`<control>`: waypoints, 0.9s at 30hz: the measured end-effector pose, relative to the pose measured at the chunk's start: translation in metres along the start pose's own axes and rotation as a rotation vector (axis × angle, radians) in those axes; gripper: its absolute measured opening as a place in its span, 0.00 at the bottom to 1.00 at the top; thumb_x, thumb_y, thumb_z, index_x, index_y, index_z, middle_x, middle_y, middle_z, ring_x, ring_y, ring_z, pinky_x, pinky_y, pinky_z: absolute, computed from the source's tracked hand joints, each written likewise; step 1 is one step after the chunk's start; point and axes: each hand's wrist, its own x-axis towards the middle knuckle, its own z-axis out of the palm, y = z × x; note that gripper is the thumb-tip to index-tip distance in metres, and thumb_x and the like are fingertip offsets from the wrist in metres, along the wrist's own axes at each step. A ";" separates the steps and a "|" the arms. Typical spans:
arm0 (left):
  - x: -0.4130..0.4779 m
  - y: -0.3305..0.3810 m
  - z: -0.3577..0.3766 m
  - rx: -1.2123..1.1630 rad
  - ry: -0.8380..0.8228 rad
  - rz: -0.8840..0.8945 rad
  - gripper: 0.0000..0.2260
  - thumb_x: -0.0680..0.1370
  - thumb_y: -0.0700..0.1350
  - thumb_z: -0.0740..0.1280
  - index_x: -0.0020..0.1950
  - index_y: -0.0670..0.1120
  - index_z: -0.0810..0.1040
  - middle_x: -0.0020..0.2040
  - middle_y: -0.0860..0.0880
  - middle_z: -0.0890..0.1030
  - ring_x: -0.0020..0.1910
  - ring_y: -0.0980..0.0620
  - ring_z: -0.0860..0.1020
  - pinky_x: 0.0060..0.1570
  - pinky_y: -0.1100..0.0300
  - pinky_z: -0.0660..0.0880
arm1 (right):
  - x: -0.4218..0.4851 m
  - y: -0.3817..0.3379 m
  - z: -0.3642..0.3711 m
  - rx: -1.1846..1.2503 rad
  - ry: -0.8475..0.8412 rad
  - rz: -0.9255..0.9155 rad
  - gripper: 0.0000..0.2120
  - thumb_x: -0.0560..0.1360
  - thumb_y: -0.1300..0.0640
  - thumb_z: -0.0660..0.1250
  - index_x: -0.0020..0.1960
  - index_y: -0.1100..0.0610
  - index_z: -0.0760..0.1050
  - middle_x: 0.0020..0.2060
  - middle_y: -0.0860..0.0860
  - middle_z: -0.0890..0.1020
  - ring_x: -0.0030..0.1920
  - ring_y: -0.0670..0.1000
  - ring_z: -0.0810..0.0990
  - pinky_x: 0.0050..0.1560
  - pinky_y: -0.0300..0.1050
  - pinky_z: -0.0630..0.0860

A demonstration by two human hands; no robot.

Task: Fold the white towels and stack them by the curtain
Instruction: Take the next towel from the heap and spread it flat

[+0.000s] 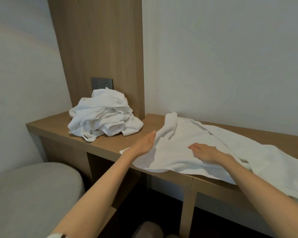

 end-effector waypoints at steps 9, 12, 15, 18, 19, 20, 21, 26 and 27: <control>0.017 -0.014 0.023 0.521 -0.206 -0.146 0.25 0.82 0.59 0.43 0.77 0.56 0.41 0.78 0.42 0.45 0.76 0.38 0.44 0.68 0.32 0.44 | -0.003 0.016 -0.004 -0.015 0.046 0.095 0.20 0.83 0.51 0.42 0.72 0.46 0.60 0.72 0.50 0.65 0.72 0.56 0.61 0.72 0.67 0.44; 0.015 -0.018 0.019 0.563 -0.158 -0.226 0.27 0.81 0.62 0.41 0.78 0.54 0.43 0.79 0.44 0.45 0.77 0.40 0.46 0.70 0.34 0.45 | -0.003 0.018 -0.002 -0.025 0.074 0.097 0.20 0.83 0.51 0.42 0.72 0.45 0.60 0.72 0.50 0.64 0.72 0.56 0.60 0.71 0.67 0.43; 0.003 -0.026 0.009 0.542 -0.078 -0.335 0.33 0.79 0.66 0.40 0.79 0.49 0.45 0.79 0.43 0.46 0.77 0.42 0.47 0.73 0.41 0.46 | -0.002 0.020 0.002 -0.014 0.089 0.112 0.19 0.83 0.51 0.42 0.71 0.45 0.61 0.72 0.51 0.65 0.72 0.56 0.60 0.71 0.67 0.43; -0.008 -0.036 -0.003 0.536 -0.006 -0.402 0.39 0.77 0.69 0.39 0.78 0.42 0.49 0.78 0.43 0.50 0.77 0.43 0.51 0.74 0.45 0.50 | -0.002 0.022 0.001 0.012 0.091 0.094 0.18 0.82 0.53 0.44 0.70 0.45 0.62 0.71 0.51 0.66 0.71 0.56 0.62 0.71 0.66 0.43; -0.009 -0.037 -0.007 0.559 -0.003 -0.412 0.40 0.77 0.69 0.39 0.78 0.40 0.50 0.78 0.42 0.52 0.76 0.43 0.53 0.73 0.46 0.51 | -0.003 0.022 0.000 0.021 0.097 0.085 0.18 0.82 0.54 0.45 0.69 0.45 0.62 0.70 0.51 0.66 0.70 0.56 0.63 0.71 0.66 0.43; -0.010 -0.038 -0.009 0.587 -0.006 -0.419 0.40 0.77 0.69 0.38 0.78 0.40 0.51 0.78 0.42 0.54 0.76 0.42 0.55 0.73 0.46 0.52 | -0.003 0.024 0.001 0.026 0.107 0.075 0.17 0.82 0.54 0.45 0.69 0.45 0.62 0.70 0.51 0.67 0.70 0.56 0.63 0.71 0.66 0.42; -0.011 -0.038 -0.011 0.615 -0.004 -0.422 0.40 0.77 0.68 0.38 0.77 0.39 0.52 0.77 0.42 0.55 0.75 0.42 0.56 0.73 0.47 0.53 | -0.004 0.025 0.001 0.027 0.116 0.067 0.17 0.82 0.54 0.46 0.68 0.45 0.63 0.70 0.51 0.67 0.70 0.56 0.63 0.72 0.65 0.42; -0.010 -0.032 -0.006 0.724 0.071 -0.376 0.35 0.80 0.63 0.39 0.77 0.40 0.56 0.77 0.40 0.57 0.76 0.42 0.55 0.73 0.47 0.48 | -0.015 0.027 -0.010 0.030 0.154 0.075 0.16 0.82 0.50 0.49 0.68 0.46 0.64 0.67 0.53 0.72 0.65 0.57 0.70 0.69 0.62 0.62; -0.008 -0.029 -0.003 0.725 0.087 -0.356 0.33 0.81 0.62 0.40 0.77 0.41 0.53 0.78 0.40 0.53 0.76 0.42 0.51 0.74 0.47 0.46 | -0.019 0.026 -0.014 0.025 0.213 0.084 0.15 0.82 0.50 0.51 0.68 0.47 0.65 0.64 0.53 0.74 0.62 0.56 0.72 0.65 0.58 0.68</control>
